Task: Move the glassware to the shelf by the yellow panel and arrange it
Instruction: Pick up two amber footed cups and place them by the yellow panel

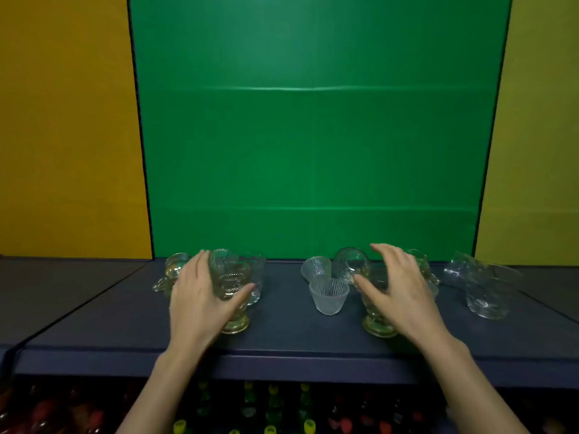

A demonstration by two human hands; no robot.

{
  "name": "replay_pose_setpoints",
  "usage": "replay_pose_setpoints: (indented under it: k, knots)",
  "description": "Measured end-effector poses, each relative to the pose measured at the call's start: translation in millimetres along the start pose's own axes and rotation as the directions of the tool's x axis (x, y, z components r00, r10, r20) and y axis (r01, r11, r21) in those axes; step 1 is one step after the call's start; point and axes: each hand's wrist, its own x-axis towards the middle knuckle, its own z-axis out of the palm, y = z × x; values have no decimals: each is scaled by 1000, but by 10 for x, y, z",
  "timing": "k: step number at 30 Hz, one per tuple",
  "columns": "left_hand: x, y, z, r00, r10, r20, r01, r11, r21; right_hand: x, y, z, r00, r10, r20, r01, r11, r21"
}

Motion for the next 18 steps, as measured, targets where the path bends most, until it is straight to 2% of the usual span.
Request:
replay_pose_setpoints:
  k: [3, 8, 13, 18]
  knots:
    - [41, -83, 77, 996, -84, -34, 81, 994, -73, 50, 129, 47, 996, 67, -54, -66, 998, 25]
    - [66, -156, 153, 982, -184, 34, 187, 954, -236, 6, 236, 160, 988, 145, -44, -142, 987, 74]
    - [118, -199, 159, 977, -196, 83, 213, 904, -371, -32, 261, 264, 964, 256, -73, -238, 951, 196]
    - [180, -210, 116, 974, -184, 135, 226, 865, -449, -40, 226, 317, 907, 419, -51, -391, 879, 274]
